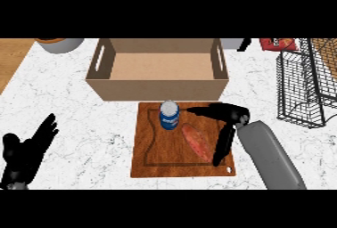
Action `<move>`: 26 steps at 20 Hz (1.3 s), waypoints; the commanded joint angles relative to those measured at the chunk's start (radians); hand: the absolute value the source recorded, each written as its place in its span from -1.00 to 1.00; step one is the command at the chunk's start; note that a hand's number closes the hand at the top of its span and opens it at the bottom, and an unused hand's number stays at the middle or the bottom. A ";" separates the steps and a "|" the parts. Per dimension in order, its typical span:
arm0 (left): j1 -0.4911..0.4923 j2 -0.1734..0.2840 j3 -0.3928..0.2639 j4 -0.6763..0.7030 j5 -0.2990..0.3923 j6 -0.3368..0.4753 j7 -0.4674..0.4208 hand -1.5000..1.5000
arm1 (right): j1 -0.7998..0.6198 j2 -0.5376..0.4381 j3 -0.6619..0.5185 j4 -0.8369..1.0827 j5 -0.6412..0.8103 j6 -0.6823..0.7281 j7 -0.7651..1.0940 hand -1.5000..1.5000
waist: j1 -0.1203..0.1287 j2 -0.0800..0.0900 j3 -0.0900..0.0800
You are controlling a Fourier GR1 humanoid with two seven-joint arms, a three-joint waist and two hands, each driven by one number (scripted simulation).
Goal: Pick the sweet potato from the cutting board and place it in the tiered basket
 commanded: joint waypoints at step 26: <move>-0.070 0.025 0.073 0.080 -0.012 -0.058 -0.007 0.00 | 0.076 0.111 0.016 -0.108 0.158 -0.325 -0.043 1.00 | -0.005 0.004 0.003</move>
